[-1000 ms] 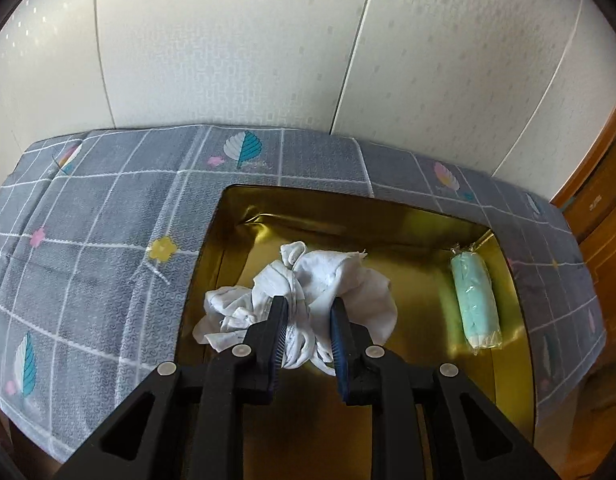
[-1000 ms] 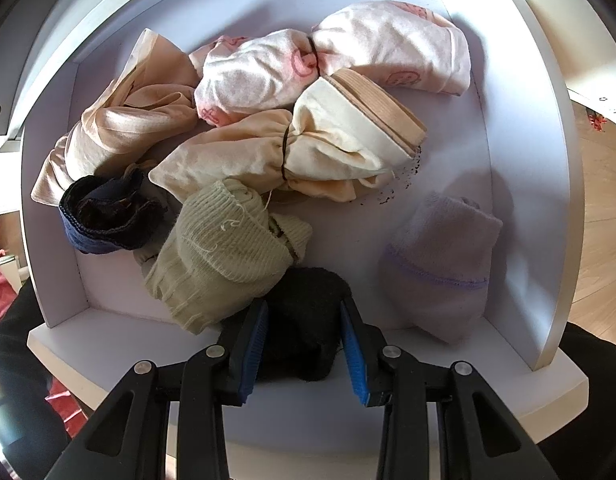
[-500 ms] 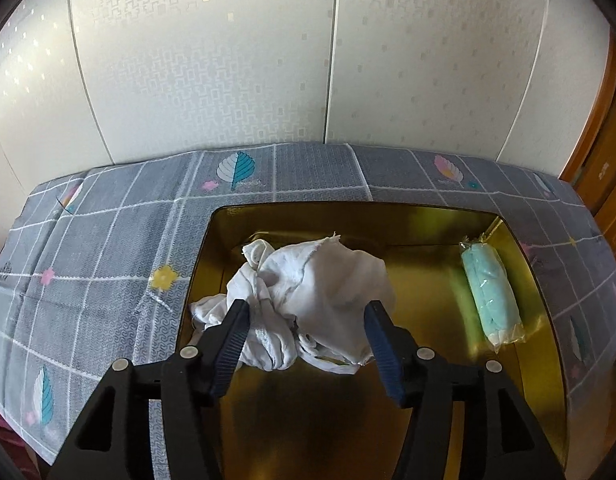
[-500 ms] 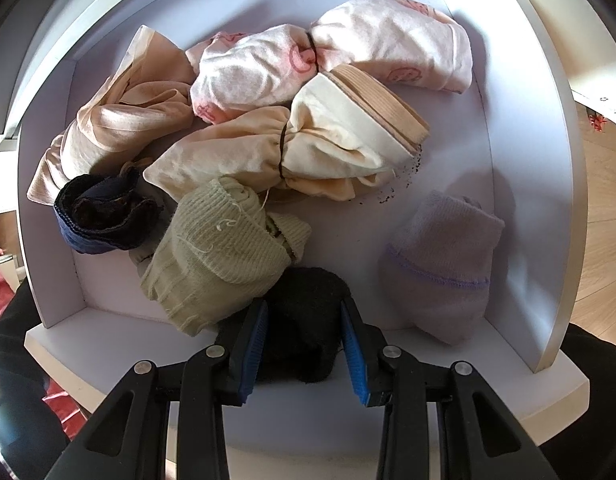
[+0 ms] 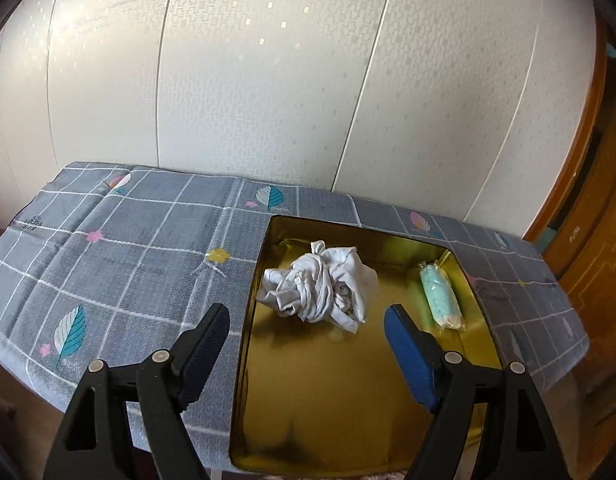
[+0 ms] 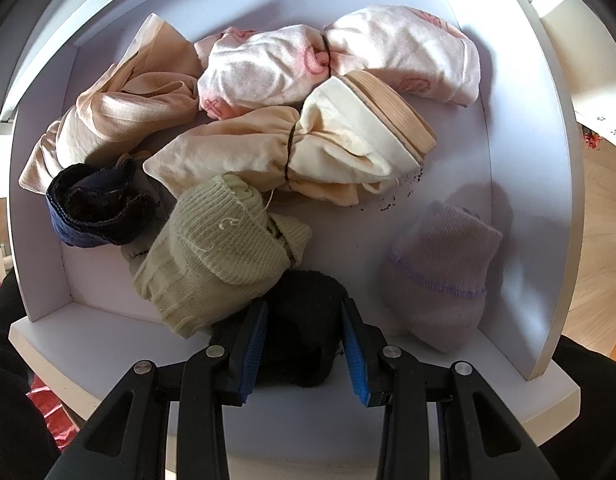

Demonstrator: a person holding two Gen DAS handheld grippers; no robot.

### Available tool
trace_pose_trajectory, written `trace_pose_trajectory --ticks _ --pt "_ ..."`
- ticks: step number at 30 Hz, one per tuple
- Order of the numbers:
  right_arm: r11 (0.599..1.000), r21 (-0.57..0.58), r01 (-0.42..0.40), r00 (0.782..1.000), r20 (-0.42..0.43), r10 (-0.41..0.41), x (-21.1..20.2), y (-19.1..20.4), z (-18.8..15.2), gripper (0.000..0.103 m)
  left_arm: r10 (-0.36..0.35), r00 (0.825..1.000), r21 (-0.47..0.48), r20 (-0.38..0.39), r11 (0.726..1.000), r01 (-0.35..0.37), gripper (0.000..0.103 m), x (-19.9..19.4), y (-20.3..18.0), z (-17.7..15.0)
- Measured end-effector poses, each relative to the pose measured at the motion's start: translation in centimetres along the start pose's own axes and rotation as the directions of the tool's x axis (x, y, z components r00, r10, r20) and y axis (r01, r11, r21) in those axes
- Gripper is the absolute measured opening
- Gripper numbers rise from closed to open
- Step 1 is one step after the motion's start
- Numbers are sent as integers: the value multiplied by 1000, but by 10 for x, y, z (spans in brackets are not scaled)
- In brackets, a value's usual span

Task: Organize soft objects
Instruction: 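Return the left gripper to the drawer while the right gripper hovers over the black sock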

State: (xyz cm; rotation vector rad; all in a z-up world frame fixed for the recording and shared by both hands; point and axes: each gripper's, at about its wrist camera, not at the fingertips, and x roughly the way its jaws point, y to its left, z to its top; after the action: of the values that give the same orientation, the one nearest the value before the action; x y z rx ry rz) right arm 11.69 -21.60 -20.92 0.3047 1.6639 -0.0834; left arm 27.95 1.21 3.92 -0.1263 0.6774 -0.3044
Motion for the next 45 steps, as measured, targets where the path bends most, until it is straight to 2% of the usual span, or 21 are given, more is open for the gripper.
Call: trace_pose_trajectory --ticks 3,7,10,13,15,16,17,18,20,23,24,25,30,33,37,39,41,45 --pt "1000 -4 4 1000 4 -4 0 2 -1 36 -51 999 25 -1 998 51 80 -28 2 -23" --pt "1000 -13 14 1000 10 -14 2 9 -2 37 -122 991 39 -60 991 125 80 -50 1 -66" --pt "999 -27 25 1000 17 -24 2 10 -4 37 -151 978 50 -143 986 160 80 -51 -5 -104" --pt "999 -31 33 999 23 -32 3 13 -7 41 -167 952 18 -258 984 178 80 -37 -9 -147" --pt "999 -26 26 999 25 -26 4 13 -8 41 -146 923 -18 -356 989 149 81 -20 -9 -178" --pt "999 -24 22 999 25 -22 5 11 -9 41 -125 897 -27 -423 992 125 81 -7 -10 -195" --pt "1000 -22 18 1000 26 -17 5 10 -9 41 -106 880 -36 -463 994 100 81 2 -11 -209" --pt "1000 -20 15 1000 25 -14 6 10 -10 41 -97 856 -44 -508 995 86 81 13 -12 -223" --pt "1000 -21 11 1000 26 -10 6 7 -9 41 -91 800 -61 -593 996 68 81 33 -13 -249" --pt "1000 -17 4 1000 25 -3 6 6 -9 41 -58 734 -80 -677 997 5 81 58 -9 -282" --pt "1000 -15 -2 1000 24 2 6 3 -8 41 -54 717 -87 -695 996 -10 81 64 -8 -291" --pt "1000 -11 -8 1000 23 9 7 -1 -7 41 -44 701 -91 -712 995 -31 81 69 -5 -300" --pt "995 49 -86 996 10 86 7 -16 -1 41 2 656 -86 -755 991 -102 81 83 14 -324" --pt "982 97 -163 987 5 163 6 -27 3 43 -32 625 -128 -780 986 -108 83 88 21 -334" --pt "952 143 -270 963 36 268 -2 -40 6 49 -11 620 -102 -784 989 -111 86 91 19 -338" --pt "948 138 -286 958 46 282 -5 -42 6 60 -8 621 -99 -784 989 -112 86 92 18 -339" --pt "950 122 -287 958 39 284 -4 -39 7 64 -10 623 -102 -782 988 -112 86 94 17 -339" --pt "978 40 -204 979 -6 204 3 -24 3 64 -6 627 -101 -779 988 -117 87 94 22 -338"
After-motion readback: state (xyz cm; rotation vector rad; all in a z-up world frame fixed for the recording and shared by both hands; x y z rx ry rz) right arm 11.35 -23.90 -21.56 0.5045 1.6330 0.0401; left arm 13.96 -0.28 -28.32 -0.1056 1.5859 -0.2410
